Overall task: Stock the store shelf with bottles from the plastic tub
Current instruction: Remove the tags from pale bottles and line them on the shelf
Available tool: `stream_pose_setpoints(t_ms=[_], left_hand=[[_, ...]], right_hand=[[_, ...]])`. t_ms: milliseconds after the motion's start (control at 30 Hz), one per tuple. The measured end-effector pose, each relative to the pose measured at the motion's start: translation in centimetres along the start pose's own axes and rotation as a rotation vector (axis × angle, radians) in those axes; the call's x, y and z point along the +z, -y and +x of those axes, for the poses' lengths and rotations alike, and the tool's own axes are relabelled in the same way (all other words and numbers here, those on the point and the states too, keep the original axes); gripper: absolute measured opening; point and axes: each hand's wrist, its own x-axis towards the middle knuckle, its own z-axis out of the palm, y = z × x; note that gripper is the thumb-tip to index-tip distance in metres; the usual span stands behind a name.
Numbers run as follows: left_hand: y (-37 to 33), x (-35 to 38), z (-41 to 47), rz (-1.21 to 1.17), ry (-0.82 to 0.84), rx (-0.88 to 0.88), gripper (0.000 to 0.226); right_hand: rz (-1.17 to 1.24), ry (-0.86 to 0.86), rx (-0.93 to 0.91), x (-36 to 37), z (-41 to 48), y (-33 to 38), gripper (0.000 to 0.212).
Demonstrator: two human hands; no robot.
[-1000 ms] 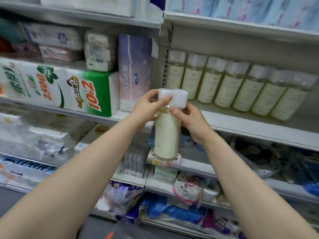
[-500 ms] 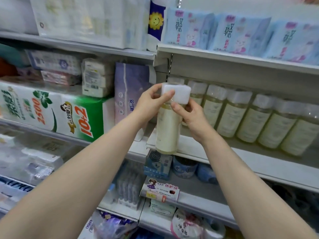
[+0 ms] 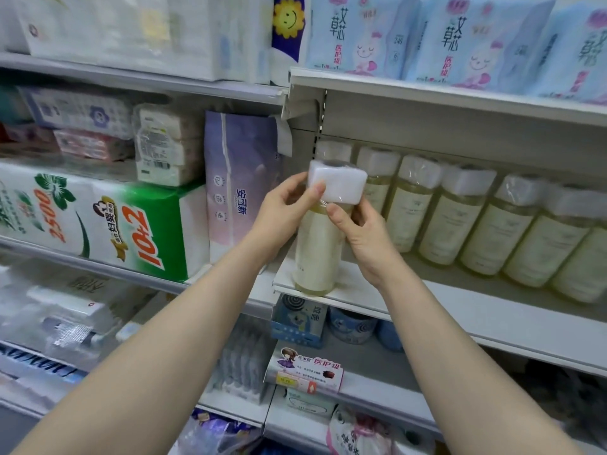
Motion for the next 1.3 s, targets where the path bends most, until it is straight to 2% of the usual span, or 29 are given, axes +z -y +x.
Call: stream_pose_setpoints(t_ms=[67,200,300,400,500,767,833,900,1000,1300], left_hand=[[0.8,-0.1,-0.7,-0.035,0.005,-0.048,0.030],[2.2,-0.5,-1.9,-0.031,0.060,-0.159,0.046],[3.2,-0.7,-2.9,0.025,0.064,-0.224,0.044],[3.7,-1.1,-3.8,0.034,0.066,-0.174,0.033],[3.5,-2.0,-4.6,0.038,0.062,-0.140,0.030],[3.3,-3.2,-6.5,0.139,0.035,-0.082,0.048],[3.2,-3.1,-6.9,0.168,0.025,-0.065,0.050],[3.3,-3.0,-7.1,0.215,0.022,-0.042,0.052],[3.4,-2.9,-7.1,0.251,0.006,-0.046,0.054],[4.5,-2.7,-4.9,0.195,0.018,-0.104,0.055]], right_hand=[[-0.028,0.006,-0.001,0.0,-0.6,-0.7,0.048],[-0.102,-0.042,0.028,0.2,-2.0,-3.1,0.064],[-0.303,-0.232,-0.009,0.9,-3.6,-5.0,0.072],[-0.396,-0.430,-0.047,1.8,-5.0,-5.7,0.057],[-0.358,-0.410,-0.036,2.0,-5.1,-5.6,0.049],[-0.373,-0.289,0.026,2.2,-4.9,-4.9,0.041],[-0.340,-0.213,0.056,2.2,-4.9,-4.8,0.044],[-0.353,-0.154,0.051,2.2,-5.1,-5.0,0.056],[-0.518,-0.213,0.054,2.2,-5.0,-5.6,0.073],[-0.544,-0.299,0.060,1.8,-2.6,-6.0,0.064]])
